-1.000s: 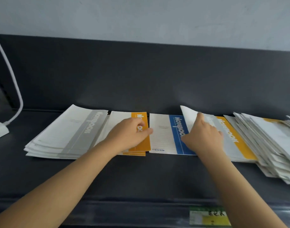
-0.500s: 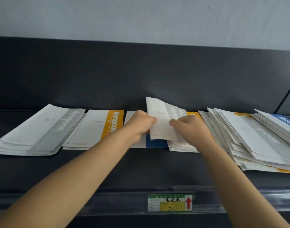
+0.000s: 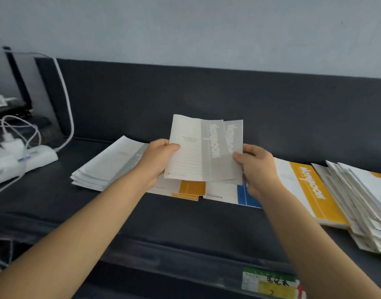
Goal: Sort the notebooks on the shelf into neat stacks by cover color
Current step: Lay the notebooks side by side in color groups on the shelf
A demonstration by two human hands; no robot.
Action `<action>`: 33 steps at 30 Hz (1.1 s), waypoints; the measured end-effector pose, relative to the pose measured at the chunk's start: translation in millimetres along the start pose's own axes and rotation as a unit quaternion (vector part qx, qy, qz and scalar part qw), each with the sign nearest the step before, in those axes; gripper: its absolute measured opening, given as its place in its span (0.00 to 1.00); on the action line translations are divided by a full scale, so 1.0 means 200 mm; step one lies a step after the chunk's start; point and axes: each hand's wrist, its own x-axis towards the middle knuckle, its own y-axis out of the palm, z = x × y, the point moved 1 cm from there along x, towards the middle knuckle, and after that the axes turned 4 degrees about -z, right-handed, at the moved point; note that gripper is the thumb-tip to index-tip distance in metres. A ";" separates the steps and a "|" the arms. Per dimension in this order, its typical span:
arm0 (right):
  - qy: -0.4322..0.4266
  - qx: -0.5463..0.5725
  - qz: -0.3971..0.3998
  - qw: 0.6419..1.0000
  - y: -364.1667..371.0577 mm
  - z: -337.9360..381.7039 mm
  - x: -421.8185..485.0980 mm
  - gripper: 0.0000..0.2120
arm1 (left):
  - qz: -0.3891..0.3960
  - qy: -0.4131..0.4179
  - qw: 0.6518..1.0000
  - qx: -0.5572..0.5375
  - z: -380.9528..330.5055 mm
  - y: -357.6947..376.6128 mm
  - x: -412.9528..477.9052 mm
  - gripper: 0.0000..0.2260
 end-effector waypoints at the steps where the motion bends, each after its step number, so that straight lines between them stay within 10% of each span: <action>1: -0.005 0.002 -0.002 1.000 0.05 0.00 -0.02 0.08 | -0.011 0.001 1.000 0.003 0.01 -0.07 0.02 0.06; 7: -0.052 -0.022 -0.016 0.998 0.26 0.02 -0.06 0.11 | -0.119 0.046 0.973 0.193 0.08 -0.63 0.22 0.09; 14: 0.052 0.062 0.016 0.997 0.47 0.01 -0.10 0.13 | -0.072 0.068 0.921 0.377 0.20 -0.92 0.40 0.08; 22: 0.092 0.048 0.044 0.994 0.81 -0.06 -0.15 0.11 | 0.040 -0.022 0.976 0.214 0.30 -0.89 0.47 0.15; 28: -0.028 -0.208 0.059 0.976 1.08 -0.09 -0.15 0.11 | 0.072 -0.083 0.991 0.082 0.30 -0.92 0.49 0.24; 33: -0.080 -0.381 0.078 0.918 1.14 -0.09 -0.15 0.13 | 0.113 -0.028 0.969 0.220 0.31 -0.90 0.49 0.17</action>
